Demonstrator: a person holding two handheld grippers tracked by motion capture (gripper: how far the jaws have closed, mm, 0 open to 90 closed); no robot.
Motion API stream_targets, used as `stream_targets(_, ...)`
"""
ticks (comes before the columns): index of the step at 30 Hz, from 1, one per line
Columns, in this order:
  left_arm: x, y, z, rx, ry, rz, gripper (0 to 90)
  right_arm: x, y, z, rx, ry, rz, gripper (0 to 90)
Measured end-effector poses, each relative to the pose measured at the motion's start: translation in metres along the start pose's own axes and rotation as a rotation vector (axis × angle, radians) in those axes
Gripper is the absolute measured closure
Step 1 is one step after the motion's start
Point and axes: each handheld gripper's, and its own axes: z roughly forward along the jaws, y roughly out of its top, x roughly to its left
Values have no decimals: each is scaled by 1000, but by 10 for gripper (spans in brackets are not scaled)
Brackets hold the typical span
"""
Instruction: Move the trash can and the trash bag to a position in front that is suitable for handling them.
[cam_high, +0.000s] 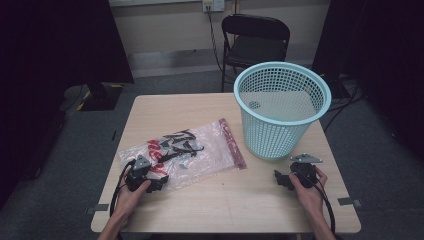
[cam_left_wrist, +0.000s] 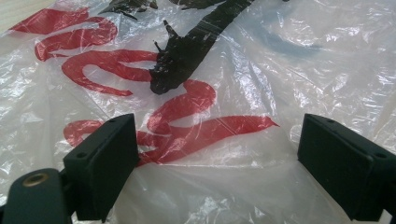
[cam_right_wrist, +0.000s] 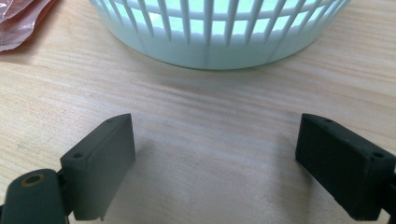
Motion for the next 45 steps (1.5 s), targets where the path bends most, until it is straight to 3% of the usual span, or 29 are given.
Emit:
stream_targets(5,0,0,0,-1,-6,5,118,0,0,0,1,-3,-1,114)
stream_targets(7,3,-1,-1,-1,-17,21,124,2,0,-1,0,-3,-3,163)
stream_targets(9,3,0,-2,1,-11,23,185,6,2,-4,7,-2,-22,233)
stream_targets(11,4,1,-5,-9,-7,16,232,9,3,-5,7,-8,-30,247)
stream_targets(12,3,4,-9,-44,-6,24,224,18,9,-8,-6,47,-31,243)
stream_targets(14,1,9,-15,-66,-23,44,227,28,13,-11,-21,65,-67,273)
stream_targets(16,1,12,-17,-80,-65,25,240,42,16,-9,-16,103,-96,278)
stream_targets(19,4,14,-14,-66,-107,14,232,64,21,-1,13,167,-135,274)
stream_targets(22,6,12,-8,-47,-104,10,205,84,30,8,8,212,-167,274)
stream_targets(23,6,12,-8,-47,-104,10,207,84,30,8,8,212,-167,274)
stream_targets(24,6,11,-7,-32,-122,6,209,99,37,15,2,236,-189,274)
stream_targets(25,6,11,-7,-32,-122,6,219,99,37,15,2,236,-189,274)
stream_targets(26,5,10,-5,-14,-124,19,235,113,43,22,2,248,-216,273)
stream_targets(29,3,7,-3,13,-142,25,319,126,50,30,3,261,-244,275)
stream_targets(30,-1,7,-3,10,-114,48,351,136,55,38,5,252,-280,279)
stream_targets(32,0,7,-5,17,-114,51,467,143,58,45,18,260,-276,287)
stream_targets(35,1,7,-6,18,-111,58,655,145,60,51,6,253,-279,325)
stream_targets(36,2,7,-7,23,-126,62,655,145,60,54,1,260,-282,352)
stream_targets(37,3,7,-7,23,-139,58,734,144,61,57,-5,274,-255,382)
stream_targets(38,2,6,-8,23,-145,57,756,143,61,58,-11,273,-251,421)
stream_targets(39,1,6,-7,22,-170,45,829,141,63,61,-31,272,-245,498)
stream_targets(45,-8,5,-8,33,-217,37,836,142,75,74,-35,261,-238,573)
